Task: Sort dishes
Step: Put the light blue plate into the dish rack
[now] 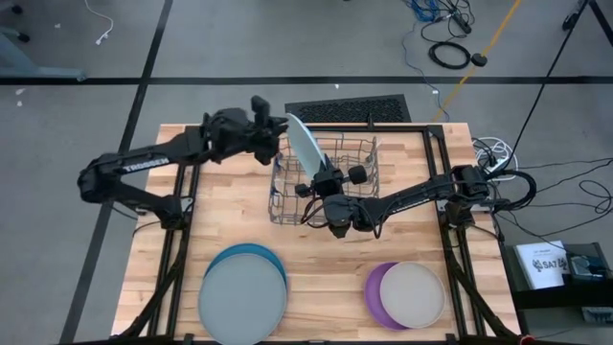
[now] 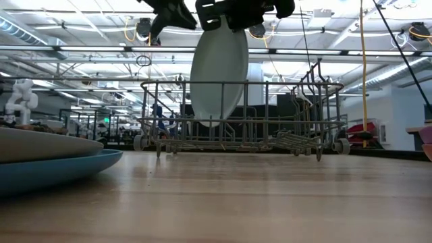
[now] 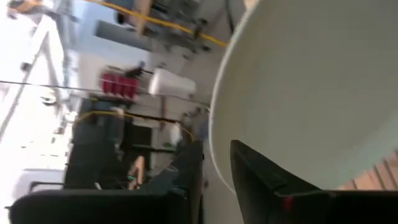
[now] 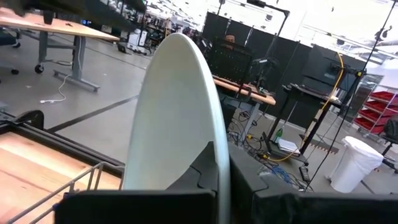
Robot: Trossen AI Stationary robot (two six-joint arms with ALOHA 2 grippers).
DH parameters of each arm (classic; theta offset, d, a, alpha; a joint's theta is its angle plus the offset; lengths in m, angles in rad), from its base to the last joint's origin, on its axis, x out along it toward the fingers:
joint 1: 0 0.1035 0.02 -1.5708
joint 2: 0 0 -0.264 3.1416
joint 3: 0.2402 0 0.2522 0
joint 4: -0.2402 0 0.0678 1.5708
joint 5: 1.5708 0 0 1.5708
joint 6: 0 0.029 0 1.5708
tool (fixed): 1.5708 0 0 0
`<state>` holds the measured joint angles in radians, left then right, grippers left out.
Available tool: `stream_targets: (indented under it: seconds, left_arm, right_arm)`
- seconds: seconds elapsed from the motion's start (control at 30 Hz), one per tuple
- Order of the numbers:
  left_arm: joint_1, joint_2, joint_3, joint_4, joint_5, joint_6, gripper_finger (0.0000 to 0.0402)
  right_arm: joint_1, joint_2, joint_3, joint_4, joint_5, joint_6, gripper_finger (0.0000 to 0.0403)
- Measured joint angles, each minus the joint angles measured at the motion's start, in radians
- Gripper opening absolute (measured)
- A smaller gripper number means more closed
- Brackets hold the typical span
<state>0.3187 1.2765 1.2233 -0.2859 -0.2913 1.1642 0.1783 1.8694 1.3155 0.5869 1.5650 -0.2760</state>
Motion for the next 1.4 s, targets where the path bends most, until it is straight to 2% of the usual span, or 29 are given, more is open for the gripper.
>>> stream_targets:
  seconds: [0.1, 0.23, 0.6, 0.8, 0.9, 0.97, 1.17, 1.4]
  left_arm:
    - [0.025, 0.059, 0.050, -0.076, -0.001, 0.001, 0.0075]
    - [0.051, 0.090, 0.073, -0.075, 0.028, 0.003, 0.0081]
    - [0.054, 0.067, 0.079, -0.071, 0.063, 0.017, 0.0164]
    - [0.054, 0.095, 0.079, -0.081, 0.071, 0.028, 0.0175]
    - [0.054, 0.105, 0.078, -0.072, 0.071, 0.030, 0.0160]
    - [0.054, 0.105, 0.078, -0.056, 0.067, 0.031, 0.0136]
    - [0.055, 0.108, 0.078, -0.016, 0.058, 0.052, 0.0022]
    - [0.055, 0.108, 0.078, -0.002, 0.053, 0.064, 0.0007]
  right_arm:
    - [0.000, 0.000, 0.000, 0.000, 0.000, -0.002, 0.0002]
    - [0.003, 0.000, 0.000, 0.000, -0.001, -0.002, 0.0002]
    - [0.005, 0.000, 0.000, 0.002, -0.043, -0.025, 0.0002]
    - [0.005, 0.000, 0.000, 0.007, -0.049, -0.025, 0.0002]
    - [0.005, 0.000, 0.000, 0.007, -0.052, -0.026, 0.0002]
    - [0.005, -0.001, 0.000, 0.007, -0.053, -0.032, 0.0002]
    - [0.006, -0.001, 0.000, 0.009, -0.046, -0.050, 0.0002]
    - [0.006, -0.001, 0.000, 0.009, -0.045, -0.055, 0.0004]
